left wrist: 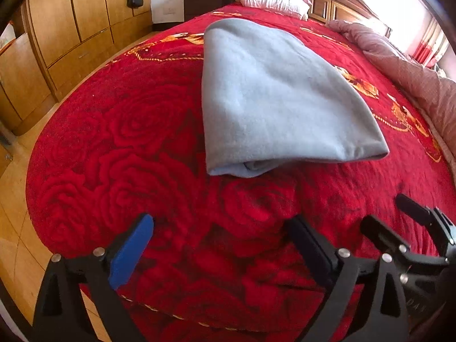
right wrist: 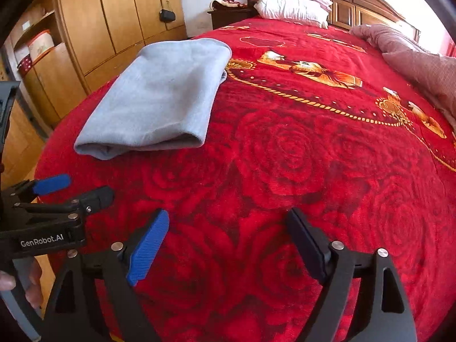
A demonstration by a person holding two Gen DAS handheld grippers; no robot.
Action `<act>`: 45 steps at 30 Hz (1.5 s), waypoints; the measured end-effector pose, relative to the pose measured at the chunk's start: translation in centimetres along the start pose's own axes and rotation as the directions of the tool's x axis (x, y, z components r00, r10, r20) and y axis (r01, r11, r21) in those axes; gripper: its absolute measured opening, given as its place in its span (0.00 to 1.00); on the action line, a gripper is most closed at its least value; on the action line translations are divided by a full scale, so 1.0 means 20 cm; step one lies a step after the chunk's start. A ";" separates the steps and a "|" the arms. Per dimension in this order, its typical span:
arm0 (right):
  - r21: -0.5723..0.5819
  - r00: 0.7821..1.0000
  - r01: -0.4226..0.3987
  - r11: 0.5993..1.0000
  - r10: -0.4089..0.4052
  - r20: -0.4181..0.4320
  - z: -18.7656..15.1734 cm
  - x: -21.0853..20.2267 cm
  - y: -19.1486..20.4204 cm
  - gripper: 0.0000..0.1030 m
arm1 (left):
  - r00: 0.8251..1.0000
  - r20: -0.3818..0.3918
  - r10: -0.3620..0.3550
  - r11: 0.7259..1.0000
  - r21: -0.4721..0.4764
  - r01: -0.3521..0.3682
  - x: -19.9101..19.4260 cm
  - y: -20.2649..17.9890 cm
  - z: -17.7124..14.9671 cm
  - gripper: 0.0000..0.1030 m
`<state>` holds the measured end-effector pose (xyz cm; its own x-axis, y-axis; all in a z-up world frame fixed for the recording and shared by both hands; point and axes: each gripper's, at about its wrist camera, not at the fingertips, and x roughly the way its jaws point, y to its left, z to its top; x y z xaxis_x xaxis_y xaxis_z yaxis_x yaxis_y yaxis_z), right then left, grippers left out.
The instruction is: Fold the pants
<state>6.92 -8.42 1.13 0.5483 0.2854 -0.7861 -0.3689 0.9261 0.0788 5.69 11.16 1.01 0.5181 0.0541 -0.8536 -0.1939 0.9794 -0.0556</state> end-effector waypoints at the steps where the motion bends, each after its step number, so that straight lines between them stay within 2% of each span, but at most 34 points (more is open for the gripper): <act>1: 0.002 1.000 -0.003 1.000 0.003 0.002 0.00 0.00 0.00 0.86 | 1.000 0.002 0.001 1.000 0.000 -0.001 0.00 0.00 0.00 0.97; 45: -0.017 1.000 -0.006 1.000 0.006 0.012 -0.01 0.03 0.05 0.98 | 1.000 0.012 0.010 1.000 -0.014 -0.010 0.03 0.01 -0.01 1.00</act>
<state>6.80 -7.42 0.61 0.5553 0.2938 -0.7780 -0.3847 0.9202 0.0730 5.81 11.38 0.36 0.5259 0.0667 -0.8479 -0.2109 0.9760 -0.0540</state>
